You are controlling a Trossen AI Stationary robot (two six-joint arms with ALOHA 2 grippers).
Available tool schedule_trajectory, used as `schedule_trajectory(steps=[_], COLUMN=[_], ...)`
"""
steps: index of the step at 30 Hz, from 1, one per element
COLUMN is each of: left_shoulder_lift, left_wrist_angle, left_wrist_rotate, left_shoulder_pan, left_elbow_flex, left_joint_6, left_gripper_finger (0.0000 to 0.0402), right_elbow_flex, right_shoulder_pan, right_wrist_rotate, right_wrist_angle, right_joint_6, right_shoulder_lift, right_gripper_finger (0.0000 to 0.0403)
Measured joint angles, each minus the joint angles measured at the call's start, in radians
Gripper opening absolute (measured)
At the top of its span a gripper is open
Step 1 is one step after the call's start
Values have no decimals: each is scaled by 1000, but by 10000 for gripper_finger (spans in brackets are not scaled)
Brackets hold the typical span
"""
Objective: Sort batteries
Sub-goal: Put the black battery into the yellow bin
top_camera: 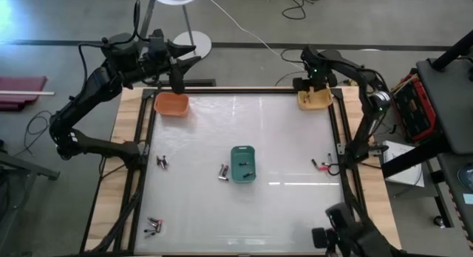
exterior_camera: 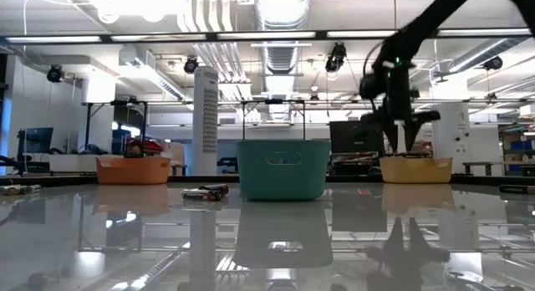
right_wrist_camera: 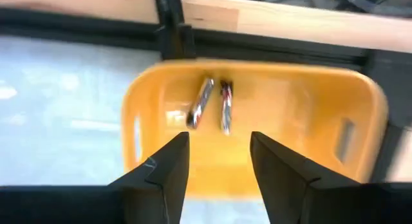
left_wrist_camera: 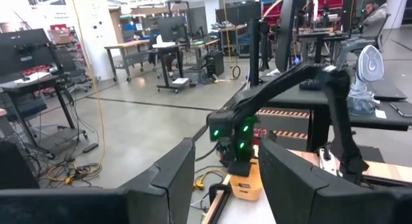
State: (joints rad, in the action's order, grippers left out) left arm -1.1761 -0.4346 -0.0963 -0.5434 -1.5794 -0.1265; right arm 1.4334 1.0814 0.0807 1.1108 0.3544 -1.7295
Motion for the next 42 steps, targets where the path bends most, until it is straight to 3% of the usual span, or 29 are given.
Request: schedule_trajectory(steps=[3,10,12,17,27,42], left_shoulder_lift=[0,1,1,1,1,12], left_wrist_angle=[-19,-33,-32,-67,-110,-182], left_wrist_rotate=[0,0,0,0,-1,-1], left_shoulder_pan=[0,0,0,0,0,0], left_elbow_flex=[11,32,35,37,38,38], left_joint_6=[-12,-54,-64,-98,-153,-97], left_gripper_finger=[151,151,151,151,151,151], right_elbow_flex=[-12,-128,-180,-354,-615,-717], right_shoulder_pan=[-75,-306,-374,-489,-512,-500], right_wrist_rotate=[61,29,-24,-271,-332,-238], right_wrist_angle=[77,251,307,314,287,151], right_joint_6=[14,114,156,250,301,270], right_shoulder_lift=[81,209,232,301,283,134], right_gripper_finger=[152,133,134,154,175,157])
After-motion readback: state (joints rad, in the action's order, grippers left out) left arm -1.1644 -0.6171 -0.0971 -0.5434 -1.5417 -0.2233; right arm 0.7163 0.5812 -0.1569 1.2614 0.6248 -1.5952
